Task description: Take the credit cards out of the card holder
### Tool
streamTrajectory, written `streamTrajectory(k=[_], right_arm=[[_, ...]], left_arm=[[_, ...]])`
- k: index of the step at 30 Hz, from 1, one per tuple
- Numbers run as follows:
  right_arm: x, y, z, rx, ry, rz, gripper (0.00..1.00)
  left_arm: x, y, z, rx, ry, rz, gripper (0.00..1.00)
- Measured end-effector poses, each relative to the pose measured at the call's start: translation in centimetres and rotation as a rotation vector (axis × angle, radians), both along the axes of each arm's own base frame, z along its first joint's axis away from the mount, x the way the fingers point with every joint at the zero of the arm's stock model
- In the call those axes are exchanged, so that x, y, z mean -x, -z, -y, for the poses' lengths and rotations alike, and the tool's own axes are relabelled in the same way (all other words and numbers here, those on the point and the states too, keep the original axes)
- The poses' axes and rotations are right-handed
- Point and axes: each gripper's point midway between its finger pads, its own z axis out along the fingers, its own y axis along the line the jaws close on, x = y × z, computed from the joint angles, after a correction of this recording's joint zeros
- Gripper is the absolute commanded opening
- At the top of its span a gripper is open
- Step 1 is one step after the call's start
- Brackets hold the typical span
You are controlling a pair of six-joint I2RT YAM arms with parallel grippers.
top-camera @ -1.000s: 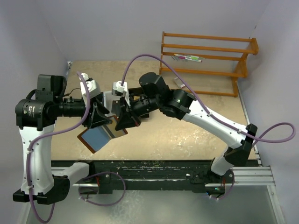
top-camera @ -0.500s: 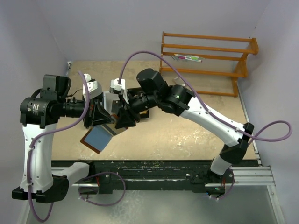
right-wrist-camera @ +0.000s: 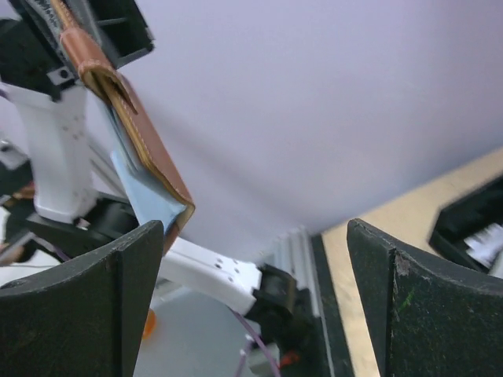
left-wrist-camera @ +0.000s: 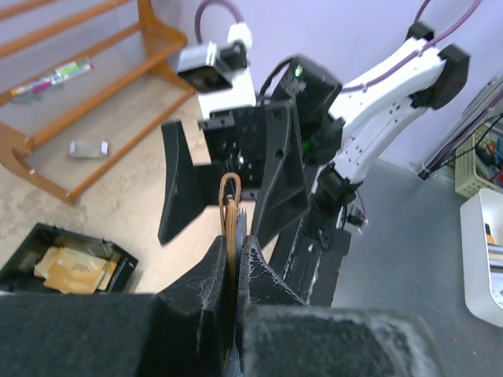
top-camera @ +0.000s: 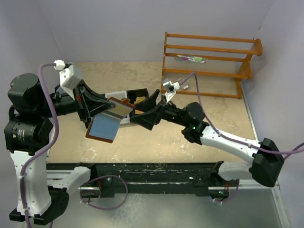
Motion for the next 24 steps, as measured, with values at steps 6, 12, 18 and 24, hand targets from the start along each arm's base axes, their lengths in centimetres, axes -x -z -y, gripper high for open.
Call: streamTrajectory(k=[6,12,18,24], right_arm=[[2.7,-3.3,-1.8,-0.18,-0.09,0.015,0.87],[3.6,-6.1,-2.5,-0.291,-0.146,0.036,0.55],[4.0,-7.3,-3.1,-0.312,-0.203,0.038,0.0],[4.2,-7.1,-3.4,-0.094,-0.226,0.09,0.0]], left_arm=[[0.1,-2.6,0.3,0.059,0.001,0.035,0.0],[0.1,-2.9,0.4,0.083,-0.001,0.014,0.0],[0.3,-2.7,0.2,0.086,-0.013,0.01,0.29],[0.6,-2.3,-0.1,0.003,0.007,0.058,0.55]])
